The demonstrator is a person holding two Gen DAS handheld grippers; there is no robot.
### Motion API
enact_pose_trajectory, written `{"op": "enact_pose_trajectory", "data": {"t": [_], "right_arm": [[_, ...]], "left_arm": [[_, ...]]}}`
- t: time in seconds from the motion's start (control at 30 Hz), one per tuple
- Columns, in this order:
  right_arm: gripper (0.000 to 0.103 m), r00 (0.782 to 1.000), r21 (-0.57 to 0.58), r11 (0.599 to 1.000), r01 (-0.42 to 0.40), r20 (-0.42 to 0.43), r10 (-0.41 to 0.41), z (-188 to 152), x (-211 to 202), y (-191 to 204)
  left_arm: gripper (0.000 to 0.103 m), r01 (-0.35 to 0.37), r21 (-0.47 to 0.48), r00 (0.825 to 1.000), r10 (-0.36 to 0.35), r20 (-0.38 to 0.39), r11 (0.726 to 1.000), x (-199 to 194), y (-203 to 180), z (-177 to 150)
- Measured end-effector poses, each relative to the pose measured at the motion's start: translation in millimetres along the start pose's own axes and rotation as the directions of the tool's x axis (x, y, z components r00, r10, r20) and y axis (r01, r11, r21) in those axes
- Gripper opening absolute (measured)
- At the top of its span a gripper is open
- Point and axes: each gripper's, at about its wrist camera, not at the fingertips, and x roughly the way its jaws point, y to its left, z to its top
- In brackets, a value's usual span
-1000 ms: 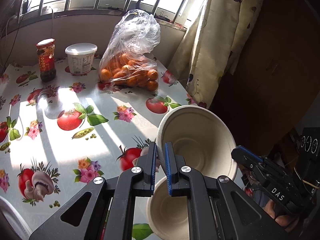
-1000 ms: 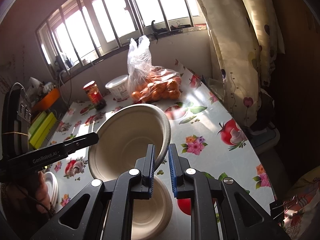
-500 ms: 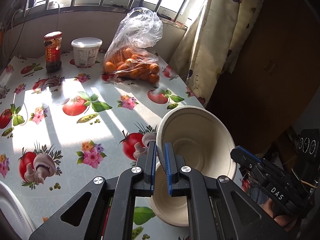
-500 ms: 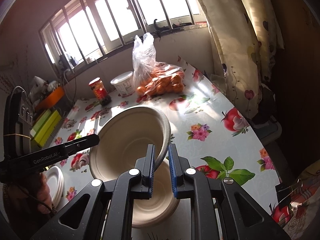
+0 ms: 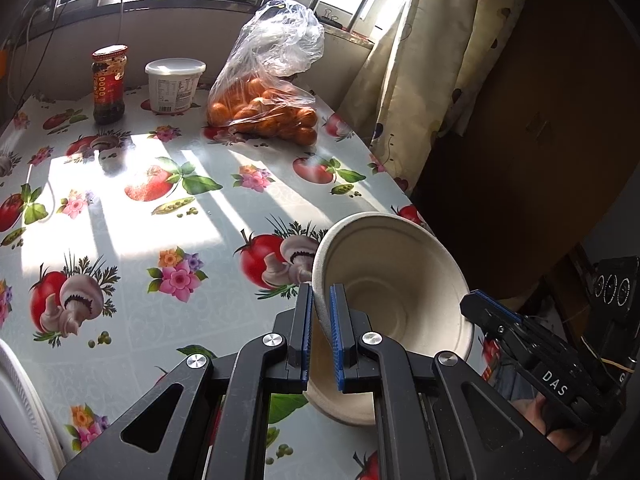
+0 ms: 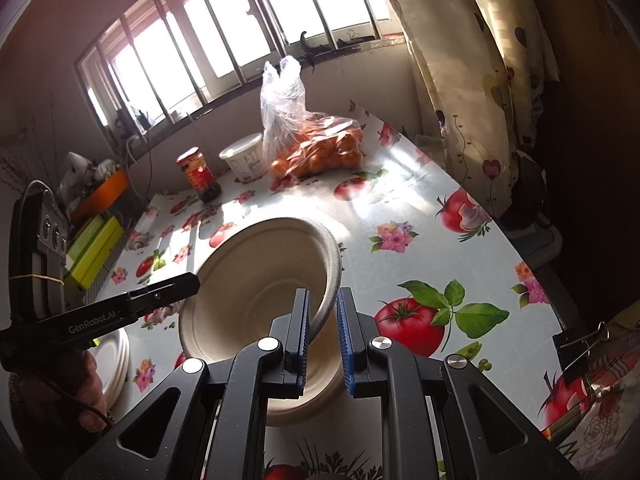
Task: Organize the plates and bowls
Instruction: 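Lower the held bowls into the other beige bowl pair with both tools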
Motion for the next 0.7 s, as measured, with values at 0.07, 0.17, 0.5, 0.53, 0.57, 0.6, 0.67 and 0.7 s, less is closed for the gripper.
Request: {"op": "enact_pose_trajectory", "data": {"t": [0.07, 0.17, 0.5, 0.53, 0.57, 0.6, 0.67, 0.7], "right_arm": [[0.014, 1.000, 0.005, 1.000, -0.001, -0.002, 0.001, -1.8, -0.1, -0.9], [0.014, 1.000, 0.009, 1.000, -0.002, -0.005, 0.002, -4.9, -0.4, -1.7], [0.014, 1.000, 0.017, 1.000, -0.001, -0.018, 0.001, -14.2, 1.4, -4.6], [0.014, 1.000, 0.017, 1.000, 0.002, -0.020, -0.001, -15.2, 1.9, -5.1], [0.014, 1.000, 0.017, 1.000, 0.004, -0.022, -0.003, -16.0, 2.5, -5.4], [0.014, 1.000, 0.019, 1.000, 0.003, -0.024, -0.003, -17.1, 3.4, -6.1], [0.014, 1.000, 0.022, 1.000, 0.001, -0.029, -0.001, -18.5, 4.8, -6.6], [0.014, 1.000, 0.023, 1.000, 0.001, -0.031, 0.000, -18.7, 5.7, -6.4]], "left_arm": [[0.009, 0.000, -0.002, 1.000, 0.000, -0.005, 1.000, 0.8, 0.4, -2.2], [0.009, -0.001, -0.004, 1.000, 0.001, -0.009, 1.000, 1.3, 0.6, -4.8], [0.009, -0.005, -0.017, 0.999, 0.005, -0.032, 1.000, 7.0, 2.6, -13.3], [0.009, -0.006, -0.017, 0.999, 0.005, -0.035, 1.000, 7.9, 2.5, -13.7], [0.009, -0.006, -0.018, 0.999, 0.005, -0.036, 1.000, 8.4, 2.5, -14.3], [0.009, -0.007, -0.019, 0.999, 0.006, -0.038, 1.000, 8.9, 2.8, -14.5], [0.009, -0.009, -0.020, 0.999, 0.008, -0.039, 1.000, 9.1, 3.5, -15.2], [0.009, -0.009, -0.022, 0.999, 0.009, -0.039, 1.000, 9.1, 4.1, -15.4]]}}
